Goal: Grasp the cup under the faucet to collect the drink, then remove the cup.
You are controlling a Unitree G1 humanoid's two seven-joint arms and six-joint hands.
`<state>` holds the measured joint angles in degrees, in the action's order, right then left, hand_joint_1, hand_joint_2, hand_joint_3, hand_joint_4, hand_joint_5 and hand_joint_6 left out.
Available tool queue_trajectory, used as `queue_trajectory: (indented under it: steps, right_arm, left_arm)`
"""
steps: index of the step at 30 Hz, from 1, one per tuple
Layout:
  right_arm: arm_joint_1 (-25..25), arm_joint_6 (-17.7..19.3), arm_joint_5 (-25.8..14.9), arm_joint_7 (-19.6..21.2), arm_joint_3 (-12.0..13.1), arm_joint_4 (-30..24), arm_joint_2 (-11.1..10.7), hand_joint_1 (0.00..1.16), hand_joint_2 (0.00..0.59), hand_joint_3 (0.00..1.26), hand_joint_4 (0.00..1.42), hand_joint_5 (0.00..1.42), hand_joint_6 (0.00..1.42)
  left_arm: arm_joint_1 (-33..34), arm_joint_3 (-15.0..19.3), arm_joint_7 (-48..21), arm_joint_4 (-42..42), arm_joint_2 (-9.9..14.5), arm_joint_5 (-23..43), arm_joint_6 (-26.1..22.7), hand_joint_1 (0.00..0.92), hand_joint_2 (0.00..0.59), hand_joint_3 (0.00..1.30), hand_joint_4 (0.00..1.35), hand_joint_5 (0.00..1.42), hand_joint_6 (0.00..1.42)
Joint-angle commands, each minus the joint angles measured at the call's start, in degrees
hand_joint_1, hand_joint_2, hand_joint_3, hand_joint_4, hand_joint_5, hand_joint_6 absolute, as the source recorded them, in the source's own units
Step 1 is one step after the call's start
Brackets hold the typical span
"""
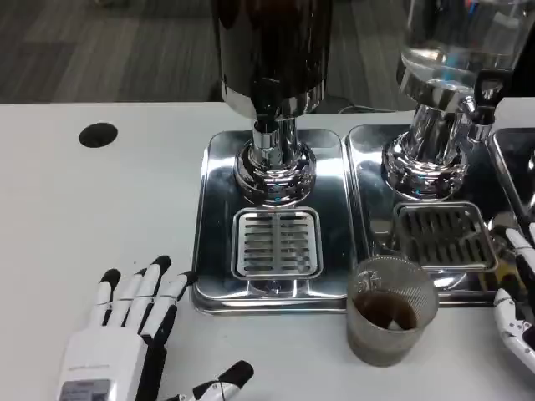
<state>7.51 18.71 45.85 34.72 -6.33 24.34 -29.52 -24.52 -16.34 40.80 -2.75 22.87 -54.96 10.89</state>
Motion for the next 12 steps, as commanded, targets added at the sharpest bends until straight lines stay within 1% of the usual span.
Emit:
queue_trajectory:
  steps: [1,6,12]
  right_arm:
    - [0.01,0.41,-0.36,1.41,-1.23,0.10,-0.20,0.00,0.578,0.13,0.02,0.00,0.04]
    - [0.20,-0.14,-0.95,1.17,-1.57,-0.32,-0.26,0.00,0.583,0.13,0.02,0.00,0.04]
    - [0.99,-0.56,-1.64,0.91,-1.17,-1.52,-0.44,0.00,0.586,0.13,0.02,0.00,0.06]
  left_arm:
    - [-0.77,0.14,1.02,-0.02,0.14,-0.16,-0.36,0.000,0.123,0.20,0.00,0.10,0.00]
    - [-0.68,0.20,1.81,-0.91,-0.09,0.49,0.05,0.000,0.124,0.20,0.00,0.11,0.01]
    - [-0.40,0.29,2.20,-1.18,-0.03,1.05,0.42,0.000,0.130,0.20,0.00,0.11,0.01]
